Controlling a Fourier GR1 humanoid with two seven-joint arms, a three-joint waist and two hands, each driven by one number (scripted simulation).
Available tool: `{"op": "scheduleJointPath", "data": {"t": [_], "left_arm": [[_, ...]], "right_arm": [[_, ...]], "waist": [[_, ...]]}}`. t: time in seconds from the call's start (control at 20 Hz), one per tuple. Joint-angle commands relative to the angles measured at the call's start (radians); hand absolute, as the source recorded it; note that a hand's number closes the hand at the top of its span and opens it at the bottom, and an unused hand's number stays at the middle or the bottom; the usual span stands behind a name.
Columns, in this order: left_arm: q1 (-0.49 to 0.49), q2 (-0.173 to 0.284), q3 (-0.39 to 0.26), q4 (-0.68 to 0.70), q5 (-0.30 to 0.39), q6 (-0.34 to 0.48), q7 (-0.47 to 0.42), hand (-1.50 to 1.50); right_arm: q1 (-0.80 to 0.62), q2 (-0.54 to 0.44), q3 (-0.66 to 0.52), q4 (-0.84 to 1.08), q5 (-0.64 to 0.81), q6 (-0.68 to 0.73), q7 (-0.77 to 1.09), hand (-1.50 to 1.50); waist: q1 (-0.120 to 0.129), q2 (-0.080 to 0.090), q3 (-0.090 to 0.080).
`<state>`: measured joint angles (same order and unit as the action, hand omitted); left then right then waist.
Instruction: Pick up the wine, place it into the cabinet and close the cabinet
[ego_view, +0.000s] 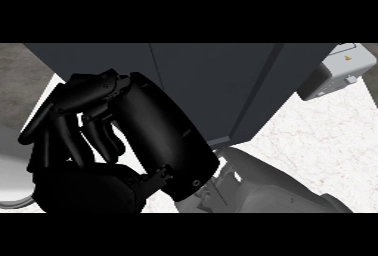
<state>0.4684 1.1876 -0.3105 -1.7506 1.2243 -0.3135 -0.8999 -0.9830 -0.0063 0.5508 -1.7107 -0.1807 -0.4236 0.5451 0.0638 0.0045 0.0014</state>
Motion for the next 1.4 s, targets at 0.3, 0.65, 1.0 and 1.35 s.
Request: {"op": "scheduleJointPath", "data": {"t": [0.3,0.65,1.0,1.35], "left_arm": [[0.031,-0.014,0.105,0.088,0.009,-0.057,-0.023,-1.50],[0.039,-0.021,0.140,0.070,0.017,-0.054,0.006,-1.50],[0.075,-0.009,0.202,0.080,0.038,-0.115,0.043,-1.50],[0.078,-0.023,0.247,0.095,0.048,-0.101,0.094,-1.50]], "right_arm": [[-0.098,-0.003,-0.100,0.258,-0.323,0.394,-0.014,1.50],[-0.153,0.006,-0.078,0.468,-0.502,0.712,0.069,1.50],[-0.242,0.006,-0.135,0.683,-0.585,0.776,0.010,1.50],[-0.225,0.006,-0.208,0.821,-0.623,0.947,-0.084,1.50]], "waist": [[0.010,0.007,-0.003],[0.016,0.006,-0.003],[0.020,0.004,-0.003],[-0.003,0.005,-0.002]]}}
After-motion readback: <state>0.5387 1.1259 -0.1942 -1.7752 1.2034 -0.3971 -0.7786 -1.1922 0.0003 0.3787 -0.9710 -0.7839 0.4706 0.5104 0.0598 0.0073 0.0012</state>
